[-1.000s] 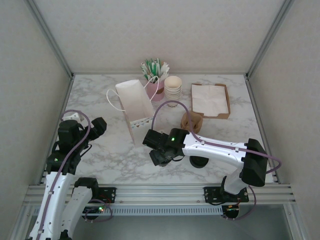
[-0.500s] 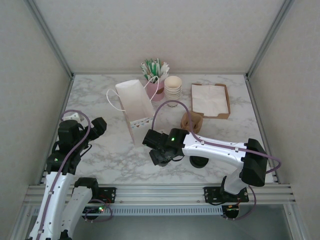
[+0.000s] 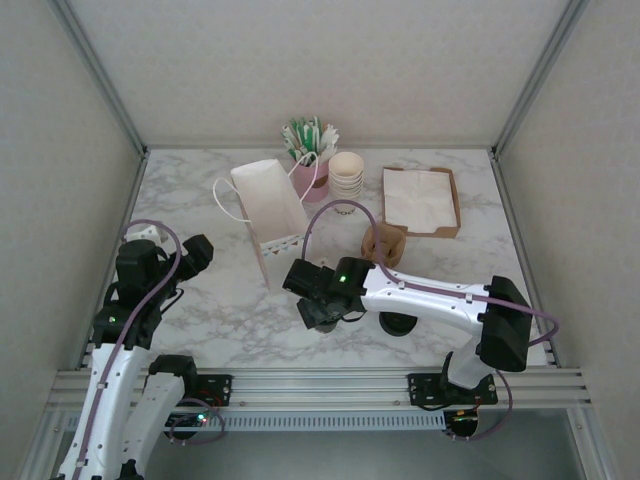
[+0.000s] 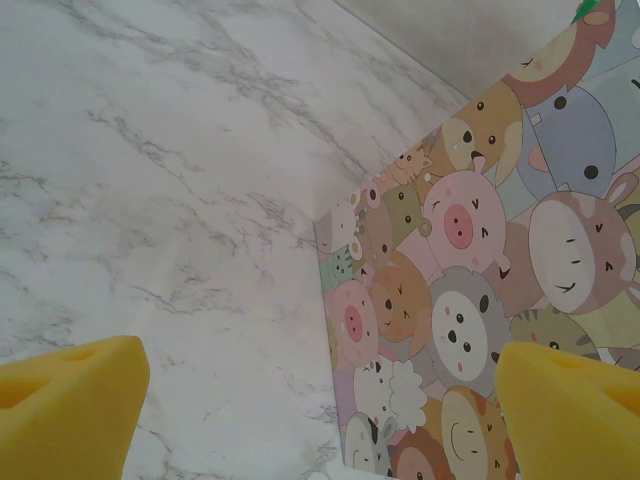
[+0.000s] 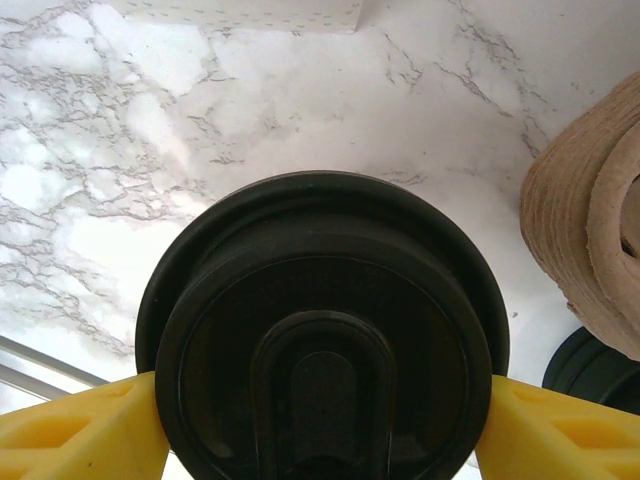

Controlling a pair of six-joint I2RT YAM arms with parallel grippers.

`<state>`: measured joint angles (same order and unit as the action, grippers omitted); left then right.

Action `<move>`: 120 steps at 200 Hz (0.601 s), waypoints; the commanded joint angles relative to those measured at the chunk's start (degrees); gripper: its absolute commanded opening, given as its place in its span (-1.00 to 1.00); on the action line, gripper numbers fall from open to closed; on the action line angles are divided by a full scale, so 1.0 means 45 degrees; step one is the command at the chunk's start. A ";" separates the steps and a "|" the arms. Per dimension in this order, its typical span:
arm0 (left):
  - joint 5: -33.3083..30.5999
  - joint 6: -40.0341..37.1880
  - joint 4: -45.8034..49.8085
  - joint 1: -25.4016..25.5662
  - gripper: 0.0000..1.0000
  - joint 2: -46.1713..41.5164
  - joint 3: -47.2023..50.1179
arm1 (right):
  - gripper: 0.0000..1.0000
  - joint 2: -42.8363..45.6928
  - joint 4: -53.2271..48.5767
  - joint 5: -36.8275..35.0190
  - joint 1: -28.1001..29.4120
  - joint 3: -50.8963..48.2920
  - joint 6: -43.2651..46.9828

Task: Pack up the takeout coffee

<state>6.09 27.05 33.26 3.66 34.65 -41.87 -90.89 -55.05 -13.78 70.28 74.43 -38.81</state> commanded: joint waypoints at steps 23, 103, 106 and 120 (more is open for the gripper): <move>-0.0044 0.0005 0.0073 0.0051 0.79 -0.0040 -0.0130 | 0.52 -0.0363 -0.0668 -0.0359 0.0080 -0.0208 -0.0394; -0.0044 0.0007 0.0091 0.0056 0.79 -0.0045 -0.0134 | 0.50 -0.1048 -0.1411 0.0461 -0.0039 0.0207 -0.0518; -0.0034 0.0008 0.0093 0.0054 0.79 -0.0045 -0.0130 | 0.50 -0.1083 -0.1455 0.0520 -0.0074 0.0216 -0.0532; -0.0043 0.0005 0.0096 0.0052 0.79 -0.0045 -0.0130 | 0.48 -0.1238 -0.1517 0.0915 -0.0190 0.0176 -0.0446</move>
<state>6.09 27.05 33.26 3.66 34.65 -41.87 -92.86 -56.66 -13.26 70.22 75.96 -40.07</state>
